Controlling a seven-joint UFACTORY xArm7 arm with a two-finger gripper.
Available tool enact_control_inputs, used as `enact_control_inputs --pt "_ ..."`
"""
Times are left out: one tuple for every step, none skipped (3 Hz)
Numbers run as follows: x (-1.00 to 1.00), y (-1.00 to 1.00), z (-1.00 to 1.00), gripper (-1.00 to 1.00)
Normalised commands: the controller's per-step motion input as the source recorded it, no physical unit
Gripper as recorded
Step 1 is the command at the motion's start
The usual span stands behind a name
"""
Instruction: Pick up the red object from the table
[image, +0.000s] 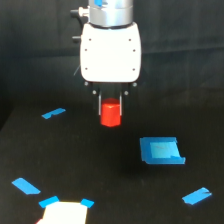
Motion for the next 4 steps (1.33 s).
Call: enact_control_inputs --pt "0.19 -0.07 -0.15 -1.00" --pt "-0.36 0.21 0.03 -1.00" --pt "-0.50 0.29 0.10 -1.00" --pt "0.20 -0.07 -0.23 -0.82"
